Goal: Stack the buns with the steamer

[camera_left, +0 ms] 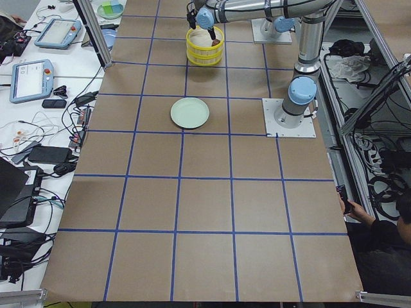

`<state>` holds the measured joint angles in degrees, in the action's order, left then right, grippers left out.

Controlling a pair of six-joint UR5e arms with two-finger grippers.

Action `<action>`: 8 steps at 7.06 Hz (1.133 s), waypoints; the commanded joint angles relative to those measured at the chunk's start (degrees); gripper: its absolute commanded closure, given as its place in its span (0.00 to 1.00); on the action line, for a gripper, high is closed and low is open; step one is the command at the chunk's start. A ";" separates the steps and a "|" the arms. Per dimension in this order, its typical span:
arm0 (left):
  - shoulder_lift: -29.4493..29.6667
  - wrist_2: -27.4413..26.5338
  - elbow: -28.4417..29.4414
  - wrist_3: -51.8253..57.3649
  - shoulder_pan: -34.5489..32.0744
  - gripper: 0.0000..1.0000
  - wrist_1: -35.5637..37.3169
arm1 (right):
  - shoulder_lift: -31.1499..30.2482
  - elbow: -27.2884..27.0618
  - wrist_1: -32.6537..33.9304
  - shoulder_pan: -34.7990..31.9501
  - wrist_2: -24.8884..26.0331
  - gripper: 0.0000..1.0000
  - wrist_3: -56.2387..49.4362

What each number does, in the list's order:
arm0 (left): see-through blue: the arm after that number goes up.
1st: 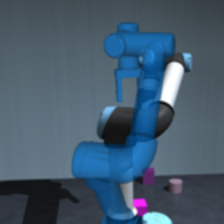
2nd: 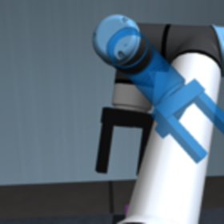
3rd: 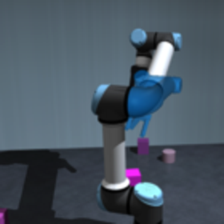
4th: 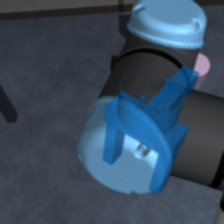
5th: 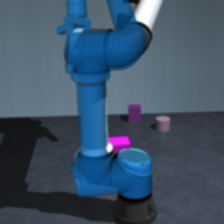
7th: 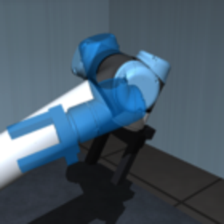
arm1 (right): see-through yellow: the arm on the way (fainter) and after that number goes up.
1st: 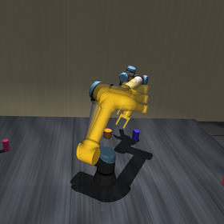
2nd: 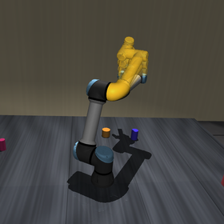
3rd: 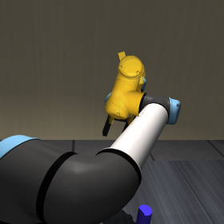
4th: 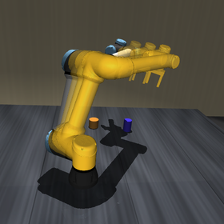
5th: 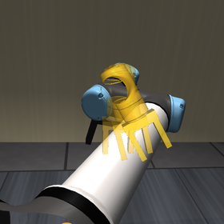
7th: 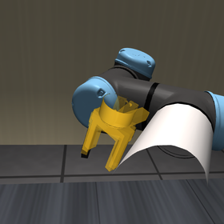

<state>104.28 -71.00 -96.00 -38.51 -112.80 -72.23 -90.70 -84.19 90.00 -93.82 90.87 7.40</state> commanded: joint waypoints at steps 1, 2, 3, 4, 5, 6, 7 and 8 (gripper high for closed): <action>-2.24 -12.90 4.65 3.06 4.75 0.00 -1.67 | -0.01 -0.01 -0.09 -0.05 0.01 0.00 -0.11; -3.20 -19.55 5.55 14.49 8.43 0.00 -1.95 | -0.01 -0.01 -0.09 0.04 0.01 0.00 -0.11; -4.77 -24.31 5.91 22.43 11.52 0.00 -3.87 | -0.01 -0.01 -0.09 -0.04 -0.07 0.00 -0.11; -7.05 -26.01 5.91 25.47 12.77 0.00 -8.93 | -0.01 -0.01 0.00 -0.05 -0.16 0.00 -0.11; -9.34 -26.20 5.91 26.54 14.60 0.00 -12.29 | -0.01 -0.01 0.00 -0.05 -0.16 0.00 -0.11; -10.84 -26.21 5.74 32.56 18.28 0.00 -12.76 | -0.01 -0.01 0.00 -0.05 -0.25 0.00 -0.11; -12.25 -25.51 5.82 35.05 20.92 0.00 -13.37 | -0.01 -0.01 0.00 -0.05 -0.16 0.00 -0.11; -12.78 -23.07 5.65 37.69 23.13 0.00 -14.86 | -0.01 -0.01 0.00 -0.05 -0.16 0.00 -0.11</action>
<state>92.61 -96.04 -90.24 -4.31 -92.62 -85.56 -90.70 -84.20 90.00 -93.87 90.68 7.29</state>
